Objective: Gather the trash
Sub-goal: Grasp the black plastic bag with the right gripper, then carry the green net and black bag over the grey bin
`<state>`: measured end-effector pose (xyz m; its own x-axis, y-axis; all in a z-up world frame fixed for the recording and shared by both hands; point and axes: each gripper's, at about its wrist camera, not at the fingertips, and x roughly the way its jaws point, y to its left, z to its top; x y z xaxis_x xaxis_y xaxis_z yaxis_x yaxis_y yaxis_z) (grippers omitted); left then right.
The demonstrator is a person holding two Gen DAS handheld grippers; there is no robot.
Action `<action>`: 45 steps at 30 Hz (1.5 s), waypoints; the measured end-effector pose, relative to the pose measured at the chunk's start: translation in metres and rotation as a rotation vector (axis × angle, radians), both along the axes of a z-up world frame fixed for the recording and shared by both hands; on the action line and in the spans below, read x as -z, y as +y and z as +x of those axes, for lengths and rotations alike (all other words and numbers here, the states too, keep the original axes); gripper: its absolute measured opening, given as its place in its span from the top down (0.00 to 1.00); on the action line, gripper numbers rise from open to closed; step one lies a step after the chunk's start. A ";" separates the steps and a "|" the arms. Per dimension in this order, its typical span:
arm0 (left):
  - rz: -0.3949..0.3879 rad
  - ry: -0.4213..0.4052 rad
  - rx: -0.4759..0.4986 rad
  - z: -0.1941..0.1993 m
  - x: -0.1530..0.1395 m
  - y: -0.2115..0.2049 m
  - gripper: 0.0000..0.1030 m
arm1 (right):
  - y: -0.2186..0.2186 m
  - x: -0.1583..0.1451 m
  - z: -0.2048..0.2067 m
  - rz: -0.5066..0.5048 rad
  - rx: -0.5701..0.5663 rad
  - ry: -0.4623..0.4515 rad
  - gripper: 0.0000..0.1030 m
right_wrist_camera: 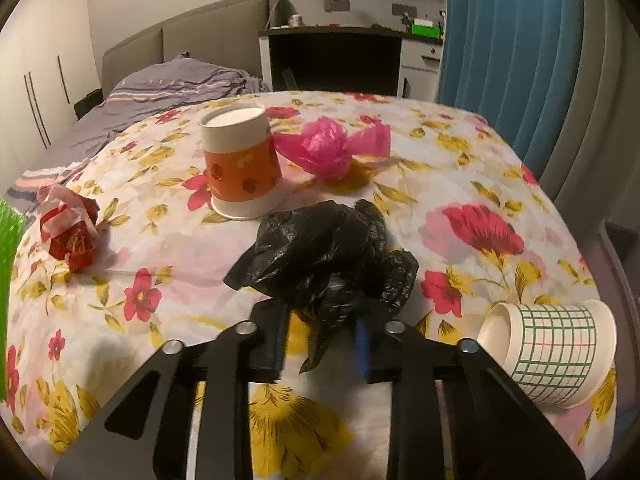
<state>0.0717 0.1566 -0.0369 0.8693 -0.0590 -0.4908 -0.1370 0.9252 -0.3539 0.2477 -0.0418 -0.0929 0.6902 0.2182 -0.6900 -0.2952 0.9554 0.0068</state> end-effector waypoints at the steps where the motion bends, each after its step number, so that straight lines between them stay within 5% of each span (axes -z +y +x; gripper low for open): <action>1: 0.000 0.001 -0.001 0.000 0.000 0.000 0.88 | 0.001 -0.001 -0.002 -0.006 -0.003 -0.013 0.77; 17: 0.004 -0.027 0.006 -0.013 -0.010 -0.009 0.88 | -0.016 -0.056 -0.075 0.085 -0.062 -0.197 0.80; 31: 0.027 -0.056 0.048 -0.024 -0.021 -0.038 0.88 | -0.060 -0.071 -0.141 0.182 -0.074 -0.227 0.80; 45: 0.063 -0.049 0.115 -0.016 -0.024 -0.076 0.88 | -0.112 -0.080 -0.162 0.224 -0.008 -0.278 0.80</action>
<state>0.0557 0.0807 -0.0127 0.8816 -0.1298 -0.4538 -0.0128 0.9545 -0.2979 0.0862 -0.1542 -0.0130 0.8425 0.3487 -0.4106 -0.3226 0.9370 0.1340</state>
